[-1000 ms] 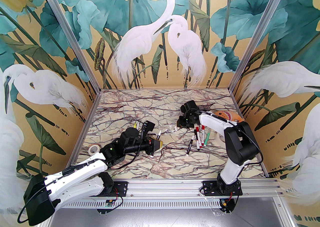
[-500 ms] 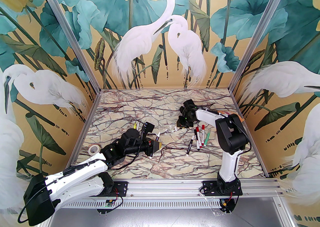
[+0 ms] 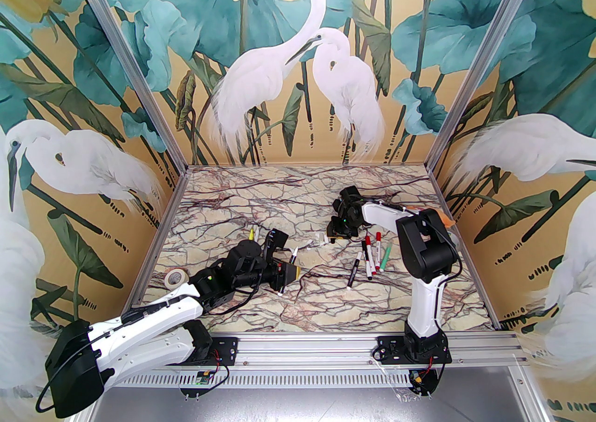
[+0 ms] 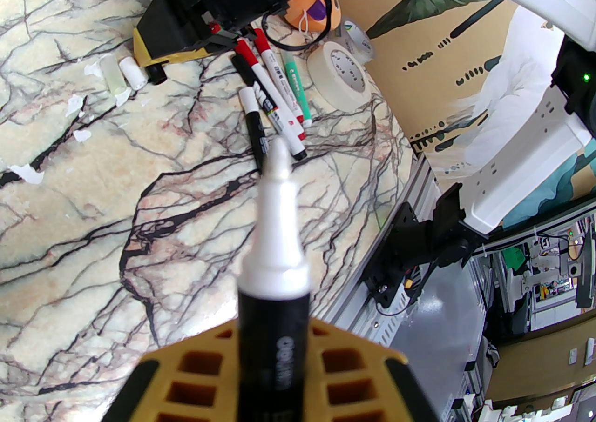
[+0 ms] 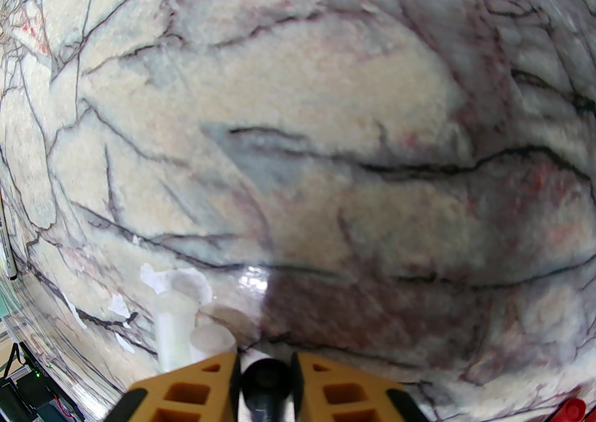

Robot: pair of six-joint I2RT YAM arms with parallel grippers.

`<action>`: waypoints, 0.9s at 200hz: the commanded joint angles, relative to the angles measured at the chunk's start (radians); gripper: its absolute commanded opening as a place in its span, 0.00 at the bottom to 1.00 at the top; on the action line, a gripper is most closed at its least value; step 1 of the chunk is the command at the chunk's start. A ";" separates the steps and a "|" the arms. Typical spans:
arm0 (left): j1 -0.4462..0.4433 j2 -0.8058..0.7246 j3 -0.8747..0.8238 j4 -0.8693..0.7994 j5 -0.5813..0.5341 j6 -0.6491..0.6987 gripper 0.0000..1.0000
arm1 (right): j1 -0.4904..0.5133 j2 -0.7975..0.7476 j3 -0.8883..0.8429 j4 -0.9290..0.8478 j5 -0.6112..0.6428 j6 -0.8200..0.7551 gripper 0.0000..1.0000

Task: Open the pen caps

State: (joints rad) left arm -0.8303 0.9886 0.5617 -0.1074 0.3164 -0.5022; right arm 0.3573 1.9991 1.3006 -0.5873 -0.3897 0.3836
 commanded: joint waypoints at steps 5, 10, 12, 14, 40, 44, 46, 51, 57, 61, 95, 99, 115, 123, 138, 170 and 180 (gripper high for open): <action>0.006 0.013 0.007 0.018 0.022 0.008 0.05 | -0.006 0.019 0.019 0.001 0.003 -0.005 0.29; 0.007 0.014 0.007 0.016 0.023 0.009 0.05 | -0.007 0.020 0.020 0.001 0.004 -0.005 0.29; 0.007 0.014 0.008 0.016 0.024 0.008 0.05 | -0.006 0.020 0.020 0.000 0.003 -0.005 0.29; 0.007 0.015 0.009 0.014 0.024 0.010 0.05 | -0.006 0.020 0.020 0.000 0.003 -0.005 0.29; 0.007 0.014 0.013 -0.002 0.013 0.014 0.05 | -0.006 0.001 0.019 -0.001 0.000 0.000 0.30; 0.007 0.013 0.014 -0.004 0.007 0.014 0.05 | -0.006 -0.006 0.019 -0.001 0.000 0.000 0.30; 0.007 0.013 0.015 -0.008 0.004 0.014 0.05 | -0.007 -0.008 0.018 -0.001 0.000 0.001 0.30; 0.006 0.013 0.015 -0.013 -0.002 0.014 0.05 | -0.006 -0.017 0.015 -0.001 0.002 0.003 0.30; 0.007 0.013 0.015 -0.018 -0.009 0.014 0.04 | -0.006 -0.033 0.008 0.003 0.007 0.008 0.31; 0.007 0.014 0.017 -0.019 -0.011 0.011 0.04 | -0.006 -0.046 0.002 0.008 0.010 0.011 0.31; 0.007 0.033 0.025 -0.047 -0.067 0.002 0.04 | -0.001 -0.159 -0.103 0.093 0.014 0.050 0.35; 0.007 0.036 0.028 -0.056 -0.078 0.002 0.04 | 0.000 -0.174 -0.119 0.107 0.016 0.056 0.36; 0.007 0.055 0.041 -0.091 -0.135 0.005 0.04 | 0.011 -0.245 -0.195 0.166 0.027 0.083 0.37; 0.007 0.066 0.047 -0.106 -0.166 0.003 0.04 | 0.020 -0.284 -0.238 0.203 0.035 0.099 0.38; 0.007 0.088 0.057 -0.120 -0.213 -0.005 0.03 | 0.051 -0.358 -0.317 0.278 0.075 0.125 0.39; 0.008 0.131 0.069 -0.120 -0.298 -0.039 0.03 | 0.174 -0.493 -0.465 0.409 0.225 0.168 0.41; 0.011 0.146 0.076 -0.125 -0.320 -0.041 0.03 | 0.225 -0.532 -0.500 0.438 0.273 0.181 0.42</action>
State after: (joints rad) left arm -0.8299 1.1057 0.5995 -0.2016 0.1017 -0.5179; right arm 0.4946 1.5448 0.8738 -0.2855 -0.2543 0.5056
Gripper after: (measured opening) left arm 0.198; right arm 0.409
